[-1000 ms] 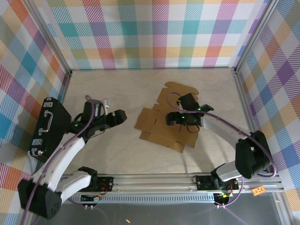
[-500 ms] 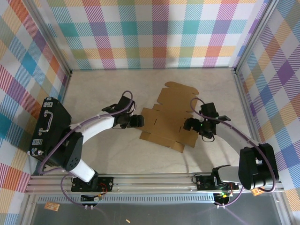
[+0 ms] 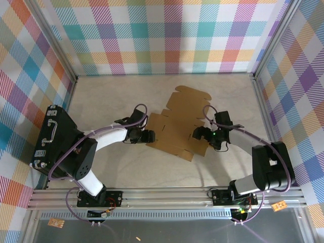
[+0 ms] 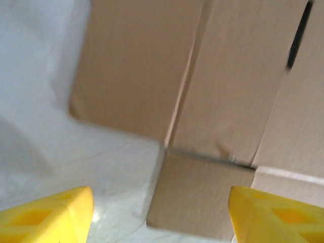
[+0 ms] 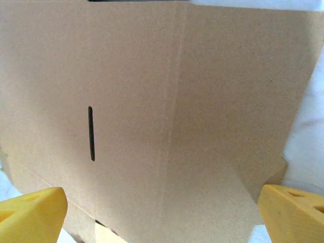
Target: Fold the paper box
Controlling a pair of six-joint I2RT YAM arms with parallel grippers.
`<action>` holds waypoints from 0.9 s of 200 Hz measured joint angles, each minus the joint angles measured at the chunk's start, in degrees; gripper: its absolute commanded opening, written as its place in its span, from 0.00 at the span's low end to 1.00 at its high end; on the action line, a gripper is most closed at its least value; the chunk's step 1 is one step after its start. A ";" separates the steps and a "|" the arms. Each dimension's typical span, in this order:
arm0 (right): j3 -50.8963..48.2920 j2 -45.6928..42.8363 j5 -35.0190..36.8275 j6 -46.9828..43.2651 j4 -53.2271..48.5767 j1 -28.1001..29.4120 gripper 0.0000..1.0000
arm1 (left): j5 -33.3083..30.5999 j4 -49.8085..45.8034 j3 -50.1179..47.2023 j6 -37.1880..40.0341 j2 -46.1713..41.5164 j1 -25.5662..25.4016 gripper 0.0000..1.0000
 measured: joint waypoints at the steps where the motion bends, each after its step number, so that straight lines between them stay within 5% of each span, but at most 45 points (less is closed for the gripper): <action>1: 0.17 0.22 -0.20 0.04 0.20 0.02 0.97 | -0.04 -0.02 -0.22 0.00 -0.20 0.00 0.71; 66: 15.96 15.50 -3.67 -0.17 0.92 2.97 0.97 | 0.57 1.53 -10.29 -2.14 -10.99 0.83 0.72; 101: 21.66 18.36 0.50 -0.39 -1.31 5.42 0.97 | -0.96 0.79 -10.38 -3.08 -14.10 1.07 0.76; 134: 19.43 13.33 6.14 -0.33 -2.29 6.47 0.97 | -3.91 -1.90 0.52 -2.29 -11.80 3.26 0.78; 180: 12.76 1.99 9.18 -0.07 -3.48 8.74 0.95 | -5.44 -1.20 23.15 1.38 6.97 8.04 0.73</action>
